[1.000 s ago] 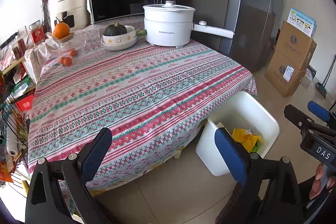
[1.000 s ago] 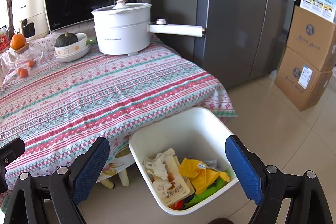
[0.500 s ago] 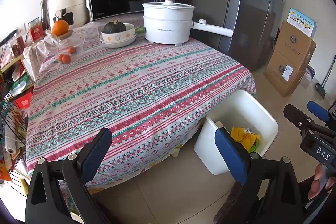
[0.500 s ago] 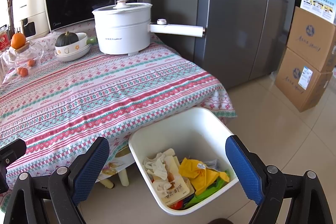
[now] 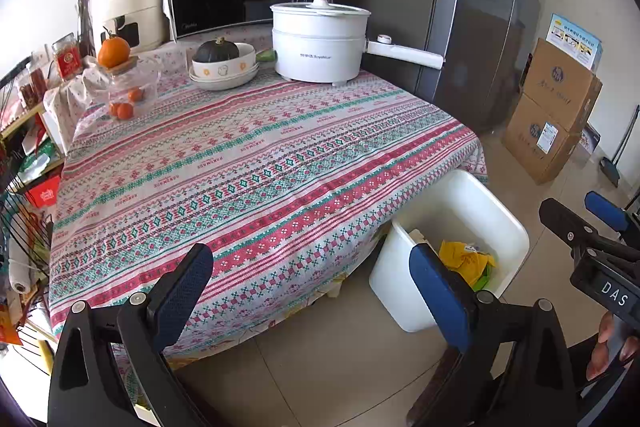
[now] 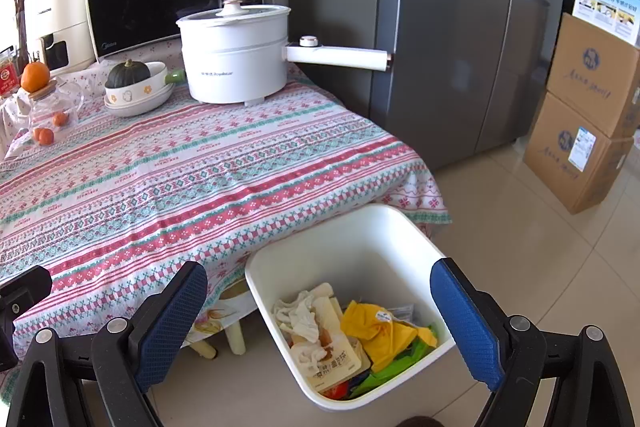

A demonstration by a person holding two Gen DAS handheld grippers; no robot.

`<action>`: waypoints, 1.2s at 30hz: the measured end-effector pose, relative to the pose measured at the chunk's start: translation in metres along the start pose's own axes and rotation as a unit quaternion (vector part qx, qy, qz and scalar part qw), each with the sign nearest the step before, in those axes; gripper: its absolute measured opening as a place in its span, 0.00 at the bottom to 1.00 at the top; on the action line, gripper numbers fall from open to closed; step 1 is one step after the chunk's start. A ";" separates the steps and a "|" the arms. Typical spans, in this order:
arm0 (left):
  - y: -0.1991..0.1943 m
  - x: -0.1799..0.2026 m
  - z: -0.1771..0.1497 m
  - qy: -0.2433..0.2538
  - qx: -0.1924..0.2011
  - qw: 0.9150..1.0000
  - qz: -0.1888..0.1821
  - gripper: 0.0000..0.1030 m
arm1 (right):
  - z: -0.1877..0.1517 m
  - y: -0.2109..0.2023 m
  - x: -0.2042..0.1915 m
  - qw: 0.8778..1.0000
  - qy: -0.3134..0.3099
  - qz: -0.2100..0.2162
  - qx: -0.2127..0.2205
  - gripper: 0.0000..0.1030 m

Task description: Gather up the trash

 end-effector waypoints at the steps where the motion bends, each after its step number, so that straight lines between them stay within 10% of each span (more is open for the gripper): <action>1: 0.000 0.000 0.000 0.000 0.000 1.000 0.000 0.97 | 0.000 0.000 0.000 1.000 -0.001 0.000 0.000 0.91; 36: -0.015 -0.003 0.003 -0.004 0.014 1.000 0.003 0.97 | -0.002 0.002 -0.006 1.000 -0.006 -0.001 0.000 0.94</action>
Point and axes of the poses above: each gripper's, at about its wrist camera, not at the fingertips, and y roughly the way its jaws point, x to its right, z to its top, the point moved 7 cm from there along y, roughly the way its jaws point, and after that the axes turned 15 degrees about -z, right-handed, at the moved point
